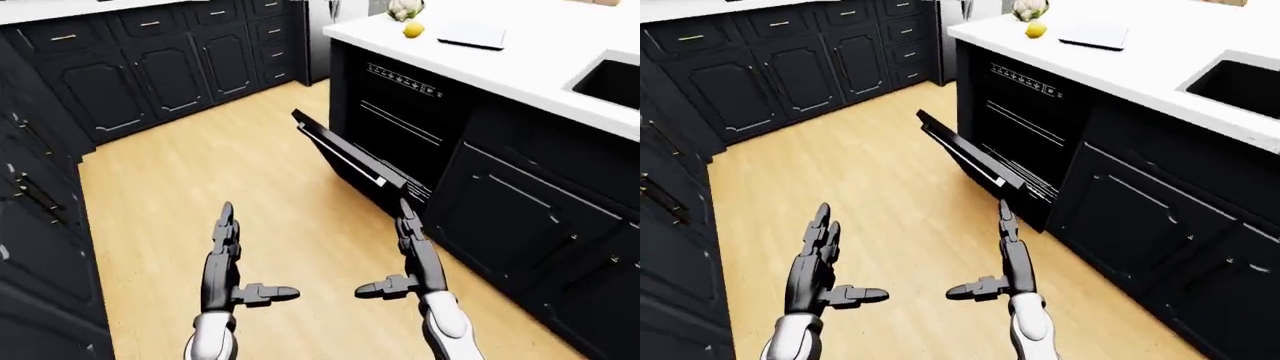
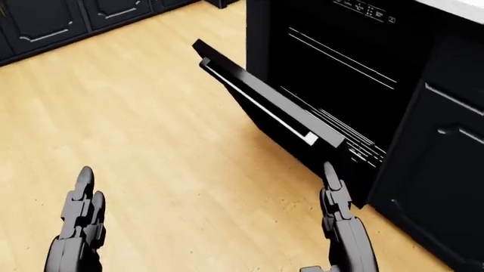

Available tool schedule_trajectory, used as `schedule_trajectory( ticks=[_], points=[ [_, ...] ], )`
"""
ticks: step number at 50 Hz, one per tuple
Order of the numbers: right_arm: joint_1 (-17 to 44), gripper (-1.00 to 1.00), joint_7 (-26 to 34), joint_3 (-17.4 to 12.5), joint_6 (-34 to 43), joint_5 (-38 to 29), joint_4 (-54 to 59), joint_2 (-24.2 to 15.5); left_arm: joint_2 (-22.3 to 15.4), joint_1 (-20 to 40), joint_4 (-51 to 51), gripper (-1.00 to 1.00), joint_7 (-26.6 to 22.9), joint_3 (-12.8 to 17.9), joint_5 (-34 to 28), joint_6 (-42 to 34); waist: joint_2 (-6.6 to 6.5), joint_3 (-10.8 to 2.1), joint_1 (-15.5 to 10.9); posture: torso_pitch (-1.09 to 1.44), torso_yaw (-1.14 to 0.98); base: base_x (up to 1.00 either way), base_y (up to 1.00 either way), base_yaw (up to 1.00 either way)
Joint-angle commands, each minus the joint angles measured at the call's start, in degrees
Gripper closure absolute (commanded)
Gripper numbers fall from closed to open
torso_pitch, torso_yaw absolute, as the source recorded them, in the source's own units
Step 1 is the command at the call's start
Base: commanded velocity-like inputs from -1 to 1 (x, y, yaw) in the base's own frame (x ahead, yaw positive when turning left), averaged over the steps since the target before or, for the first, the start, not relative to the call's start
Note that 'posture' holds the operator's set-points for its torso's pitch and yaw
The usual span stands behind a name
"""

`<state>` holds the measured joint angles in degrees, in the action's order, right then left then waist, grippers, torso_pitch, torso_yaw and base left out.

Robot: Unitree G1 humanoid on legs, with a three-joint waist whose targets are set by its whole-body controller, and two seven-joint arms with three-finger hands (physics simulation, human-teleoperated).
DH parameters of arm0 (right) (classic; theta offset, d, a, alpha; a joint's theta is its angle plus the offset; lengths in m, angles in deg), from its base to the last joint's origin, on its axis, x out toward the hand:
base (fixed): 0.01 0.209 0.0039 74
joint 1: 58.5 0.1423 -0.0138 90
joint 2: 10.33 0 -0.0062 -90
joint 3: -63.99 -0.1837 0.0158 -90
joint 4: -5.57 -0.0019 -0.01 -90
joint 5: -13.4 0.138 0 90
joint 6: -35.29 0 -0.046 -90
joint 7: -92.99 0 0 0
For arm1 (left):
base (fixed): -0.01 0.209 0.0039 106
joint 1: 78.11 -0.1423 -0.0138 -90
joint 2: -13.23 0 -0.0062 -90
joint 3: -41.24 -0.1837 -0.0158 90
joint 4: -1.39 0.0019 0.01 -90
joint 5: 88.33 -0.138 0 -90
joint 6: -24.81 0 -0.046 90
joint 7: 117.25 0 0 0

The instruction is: Close the dishwasher door

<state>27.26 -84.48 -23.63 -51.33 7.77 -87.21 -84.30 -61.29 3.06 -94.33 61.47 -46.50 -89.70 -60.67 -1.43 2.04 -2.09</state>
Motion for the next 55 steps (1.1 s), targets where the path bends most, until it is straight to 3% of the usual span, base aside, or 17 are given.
schedule_trajectory(
  ticks=[1,5,8,9,12,19,21,23,24,25,32,35,37,39,43,46,55],
  points=[
    [1.39,-1.00,-0.51,-0.67,-1.80,0.05,-2.43,-0.25,0.10,1.49,-2.22,-1.00,-0.31,-0.58,0.14,1.83,0.09,-0.53,0.33,0.00,0.00,0.00,0.00,0.68],
    [2.14,-1.00,-0.57,-0.84,-1.97,0.11,-1.53,-0.27,-0.03,2.33,-1.55,-1.00,-0.29,-0.30,0.27,1.70,2.76,-0.02,0.91,0.00,0.00,0.00,0.00,0.69],
    [2.37,-1.00,-0.61,-0.88,-2.04,0.12,-1.27,-0.26,-0.05,2.56,-1.21,-1.00,-0.30,-0.23,0.29,1.80,7.76,-1.45,1.62,0.00,0.00,0.00,0.00,0.68],
    [2.37,-1.00,-0.59,-0.87,-2.08,0.15,-1.25,-0.25,-0.04,2.51,-1.23,-1.00,-0.30,-0.25,0.28,1.83,4.68,-0.46,2.12,0.00,0.00,0.00,0.00,0.69],
    [2.29,-1.00,-0.54,-0.88,-2.10,0.21,-1.28,-0.26,-0.01,2.55,-0.89,-1.00,-0.22,-0.31,0.13,2.09,5.31,-0.88,1.58,0.00,0.00,0.00,0.00,0.69],
    [2.00,-1.00,-0.42,-0.92,-2.24,0.31,-1.35,-0.31,0.04,2.09,-1.27,-1.00,-0.22,-0.50,0.06,2.18,0.44,-0.13,1.98,0.00,0.00,0.00,0.00,0.68],
    [1.83,-1.00,-0.41,-0.90,-2.22,0.30,-1.53,-0.31,0.04,1.94,-1.58,-1.00,-0.25,-0.45,0.16,2.05,-1.73,-0.23,2.01,0.00,0.00,0.00,0.00,0.69],
    [1.83,-1.00,-0.35,-1.00,-2.50,0.39,-1.24,-0.35,0.08,1.76,-1.58,-1.00,-0.27,-0.56,0.07,2.20,-5.79,-1.73,1.40,0.00,0.00,0.00,0.00,0.68],
    [1.87,-1.00,-0.37,-0.98,-2.46,0.36,-1.17,-0.33,0.08,1.68,-1.70,-1.00,-0.28,-0.56,0.08,2.21,-2.34,-0.36,0.79,0.00,0.00,0.00,0.00,0.69],
    [1.80,-1.00,-0.37,-0.92,-2.34,0.31,-1.35,-0.31,0.04,1.74,-1.79,-1.00,-0.32,-0.47,0.21,2.05,-3.06,-0.91,0.72,0.00,0.00,0.00,0.00,0.68],
    [1.76,-1.00,-0.30,-0.86,-2.31,0.20,-1.31,-0.33,-0.01,1.90,-1.81,-1.00,-0.42,-0.42,0.18,1.89,1.10,-0.22,0.49,0.00,0.00,0.00,0.00,0.68],
    [1.62,-1.00,-0.08,-0.80,-2.70,0.54,-1.81,-0.21,-0.01,1.96,-1.82,-1.00,-0.44,-0.42,0.15,1.86,3.70,0.67,1.64,0.00,0.00,0.00,0.00,0.44],
    [1.59,-1.00,-0.83,-0.92,-1.78,0.03,-2.17,-0.19,0.00,2.02,-1.70,-1.00,-0.45,-0.40,0.12,1.91,5.93,-0.62,1.38,0.00,0.00,0.00,0.00,0.00],
    [1.53,-1.00,-1.02,-0.75,-1.27,-0.10,-2.50,-0.10,0.01,1.92,-1.73,-1.00,-0.46,-0.43,0.09,1.99,3.90,-0.02,1.44,0.00,0.00,0.00,0.00,0.00],
    [1.56,-1.00,-0.74,-0.76,-1.15,0.44,-2.19,-0.12,0.07,1.71,-1.74,-1.00,-0.44,-0.56,-0.05,2.16,1.61,-1.50,1.83,0.00,0.00,0.00,0.00,0.00],
    [1.69,-1.00,-0.60,-0.82,-1.14,0.78,-2.02,-0.13,0.06,1.91,-1.40,-1.00,-0.38,-0.55,-0.07,2.25,1.41,-2.33,1.85,0.00,0.00,0.00,-0.07,0.00],
    [1.48,-1.00,-0.94,-1.10,-1.06,1.02,-2.22,-0.20,0.07,1.83,-1.59,-1.00,-0.30,-0.61,0.02,2.16,0.69,-1.45,1.38,0.00,0.00,0.00,-0.28,0.00]
  ],
)
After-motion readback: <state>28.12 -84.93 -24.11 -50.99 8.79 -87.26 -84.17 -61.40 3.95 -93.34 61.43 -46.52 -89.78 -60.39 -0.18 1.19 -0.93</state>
